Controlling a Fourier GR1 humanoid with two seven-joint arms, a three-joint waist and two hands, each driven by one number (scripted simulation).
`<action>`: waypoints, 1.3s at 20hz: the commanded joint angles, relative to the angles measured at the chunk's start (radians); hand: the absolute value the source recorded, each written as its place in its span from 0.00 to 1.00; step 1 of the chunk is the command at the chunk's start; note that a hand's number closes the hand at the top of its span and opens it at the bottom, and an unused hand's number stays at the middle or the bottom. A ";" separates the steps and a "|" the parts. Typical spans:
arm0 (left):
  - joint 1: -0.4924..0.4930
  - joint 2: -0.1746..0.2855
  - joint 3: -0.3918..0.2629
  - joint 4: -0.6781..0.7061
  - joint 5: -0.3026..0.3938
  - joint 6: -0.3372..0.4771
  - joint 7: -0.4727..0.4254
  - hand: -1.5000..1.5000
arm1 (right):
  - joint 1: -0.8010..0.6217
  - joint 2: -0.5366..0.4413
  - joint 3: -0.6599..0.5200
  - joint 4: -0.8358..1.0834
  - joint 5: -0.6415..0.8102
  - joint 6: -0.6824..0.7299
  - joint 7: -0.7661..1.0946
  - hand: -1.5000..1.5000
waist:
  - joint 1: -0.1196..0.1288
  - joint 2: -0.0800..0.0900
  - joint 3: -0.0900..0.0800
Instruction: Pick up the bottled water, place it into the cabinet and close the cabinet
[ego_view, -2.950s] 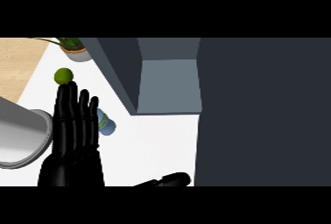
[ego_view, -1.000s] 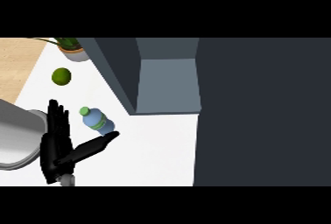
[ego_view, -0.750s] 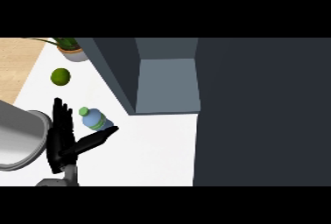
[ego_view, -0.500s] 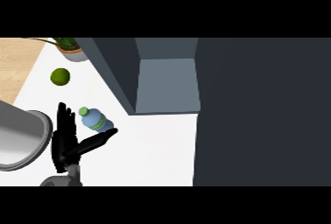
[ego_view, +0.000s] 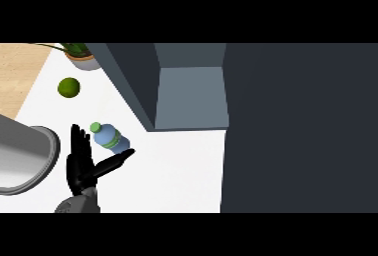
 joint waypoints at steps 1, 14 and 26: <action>-0.013 -0.041 0.048 0.123 0.050 -0.077 -0.127 0.00 | 0.084 0.015 -0.002 -0.234 -0.161 -0.042 0.071 0.00 | -0.009 0.001 -0.002; -0.171 -0.033 0.144 0.375 0.173 -0.377 -0.312 1.00 | 0.091 -0.020 -0.012 -0.211 -0.179 -0.056 0.050 0.00 | 0.004 0.002 0.000; -0.198 0.056 0.111 0.492 0.140 -0.624 -0.381 1.00 | 0.134 -0.016 -0.024 -0.189 -0.148 -0.034 -0.007 0.00 | 0.010 0.000 0.001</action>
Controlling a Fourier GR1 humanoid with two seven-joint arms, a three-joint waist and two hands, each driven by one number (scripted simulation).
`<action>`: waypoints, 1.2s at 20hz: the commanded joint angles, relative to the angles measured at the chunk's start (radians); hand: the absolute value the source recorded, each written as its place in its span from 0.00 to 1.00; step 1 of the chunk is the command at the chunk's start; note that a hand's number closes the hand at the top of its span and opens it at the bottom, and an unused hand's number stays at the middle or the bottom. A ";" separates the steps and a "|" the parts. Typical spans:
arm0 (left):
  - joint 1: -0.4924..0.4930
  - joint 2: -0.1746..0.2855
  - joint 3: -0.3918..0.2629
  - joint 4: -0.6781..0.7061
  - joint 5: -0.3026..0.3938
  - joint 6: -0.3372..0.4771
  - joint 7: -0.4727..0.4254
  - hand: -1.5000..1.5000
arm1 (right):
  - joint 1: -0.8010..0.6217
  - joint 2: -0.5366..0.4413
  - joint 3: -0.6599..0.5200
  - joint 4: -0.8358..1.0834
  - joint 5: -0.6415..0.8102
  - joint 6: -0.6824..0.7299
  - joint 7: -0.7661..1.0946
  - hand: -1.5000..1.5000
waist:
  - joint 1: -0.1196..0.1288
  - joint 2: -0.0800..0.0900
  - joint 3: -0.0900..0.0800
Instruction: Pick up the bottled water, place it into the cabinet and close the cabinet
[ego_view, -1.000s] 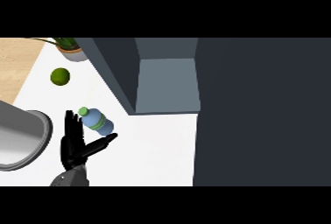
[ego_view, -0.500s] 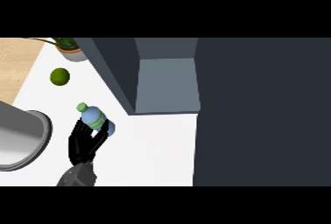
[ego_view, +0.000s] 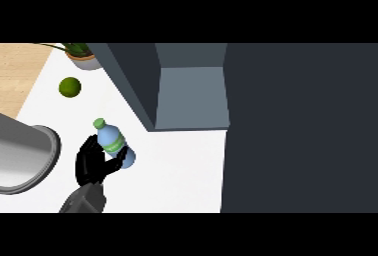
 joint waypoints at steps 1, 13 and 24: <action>0.013 0.047 -0.051 0.011 -0.034 -0.133 0.017 1.00 | 0.037 -0.005 -0.028 -0.205 -0.098 -0.057 0.075 0.00 | 0.008 -0.001 0.000; 0.037 0.128 -0.127 -0.135 -0.068 -0.260 0.118 1.00 | 0.071 -0.013 -0.078 -0.151 -0.146 -0.020 0.022 0.00 | 0.019 -0.009 0.004; 0.033 -0.033 -0.255 -0.518 -0.105 -0.009 0.366 1.00 | 0.093 -0.013 -0.075 -0.177 -0.130 -0.035 0.020 0.00 | 0.023 -0.012 0.003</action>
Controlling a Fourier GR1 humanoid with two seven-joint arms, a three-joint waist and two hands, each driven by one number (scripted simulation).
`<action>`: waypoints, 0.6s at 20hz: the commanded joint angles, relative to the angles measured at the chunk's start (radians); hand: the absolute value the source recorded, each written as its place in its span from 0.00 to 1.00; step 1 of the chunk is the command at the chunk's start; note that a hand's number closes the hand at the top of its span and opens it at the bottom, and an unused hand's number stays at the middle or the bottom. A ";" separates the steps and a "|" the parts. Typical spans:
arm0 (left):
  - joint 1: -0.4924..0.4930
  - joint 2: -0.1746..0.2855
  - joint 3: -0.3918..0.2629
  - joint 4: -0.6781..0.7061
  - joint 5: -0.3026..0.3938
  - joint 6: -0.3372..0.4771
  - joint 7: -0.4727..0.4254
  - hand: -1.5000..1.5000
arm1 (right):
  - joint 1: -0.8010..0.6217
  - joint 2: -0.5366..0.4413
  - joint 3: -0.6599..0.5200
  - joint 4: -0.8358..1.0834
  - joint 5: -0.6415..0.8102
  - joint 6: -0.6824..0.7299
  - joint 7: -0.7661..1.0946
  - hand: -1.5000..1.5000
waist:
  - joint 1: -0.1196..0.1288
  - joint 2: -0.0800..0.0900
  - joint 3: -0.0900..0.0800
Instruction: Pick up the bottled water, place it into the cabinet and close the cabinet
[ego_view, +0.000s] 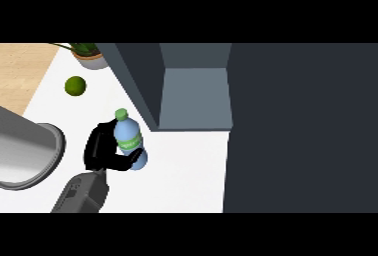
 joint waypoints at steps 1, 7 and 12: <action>0.005 -0.055 -0.049 -0.115 -0.018 0.080 0.092 1.00 | 0.079 -0.008 -0.068 -0.194 -0.146 -0.010 0.048 0.00 | -0.008 0.000 -0.001; -0.018 -0.095 -0.180 -0.235 -0.047 0.298 0.151 1.00 | 0.086 0.003 -0.070 -0.171 -0.134 0.015 0.029 0.00 | -0.016 0.002 -0.001; -0.107 -0.096 -0.261 -0.241 -0.014 0.426 0.195 1.00 | 0.026 -0.022 -0.029 -0.199 -0.143 -0.061 0.088 0.00 | -0.008 0.009 -0.002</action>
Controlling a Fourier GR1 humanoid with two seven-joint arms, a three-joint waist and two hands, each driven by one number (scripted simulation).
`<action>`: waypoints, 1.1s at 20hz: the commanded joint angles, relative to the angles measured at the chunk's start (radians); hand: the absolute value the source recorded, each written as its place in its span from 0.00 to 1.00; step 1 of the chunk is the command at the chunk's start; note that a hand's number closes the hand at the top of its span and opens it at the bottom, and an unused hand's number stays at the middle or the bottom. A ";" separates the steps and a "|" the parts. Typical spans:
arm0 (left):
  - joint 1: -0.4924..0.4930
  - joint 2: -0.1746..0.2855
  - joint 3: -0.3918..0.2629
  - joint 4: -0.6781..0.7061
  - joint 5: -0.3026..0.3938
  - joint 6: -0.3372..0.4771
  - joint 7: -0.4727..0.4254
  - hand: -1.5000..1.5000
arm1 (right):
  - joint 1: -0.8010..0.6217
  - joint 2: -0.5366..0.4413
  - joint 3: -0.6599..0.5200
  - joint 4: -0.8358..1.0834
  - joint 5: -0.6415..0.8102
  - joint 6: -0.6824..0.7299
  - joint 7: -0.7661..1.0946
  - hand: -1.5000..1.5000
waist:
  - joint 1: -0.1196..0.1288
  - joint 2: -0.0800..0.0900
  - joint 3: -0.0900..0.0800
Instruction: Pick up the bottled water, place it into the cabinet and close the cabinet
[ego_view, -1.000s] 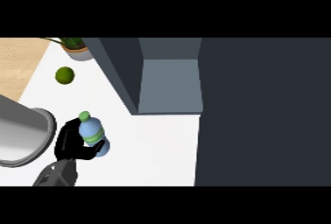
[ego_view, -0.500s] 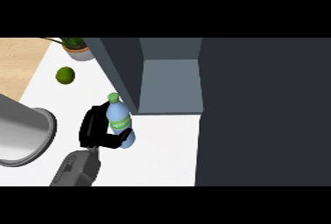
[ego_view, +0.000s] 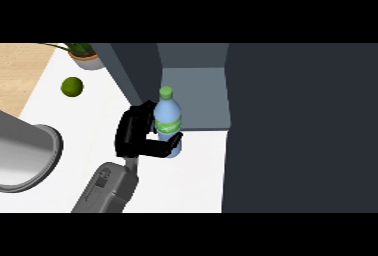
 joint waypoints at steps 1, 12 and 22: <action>-0.040 -0.007 -0.064 -0.003 -0.007 0.131 -0.005 1.00 | 0.010 0.036 0.006 -0.163 -0.064 -0.057 0.072 0.00 | 0.001 0.003 0.000; -0.284 -0.005 -0.109 0.140 -0.073 0.353 0.201 1.00 | -0.027 -0.026 -0.013 -0.125 -0.147 -0.050 0.079 0.00 | -0.004 0.005 0.000; -0.376 -0.007 -0.078 0.281 -0.013 0.408 0.165 1.00 | -0.047 -0.048 0.014 -0.085 -0.144 -0.053 0.063 0.00 | -0.042 0.017 -0.001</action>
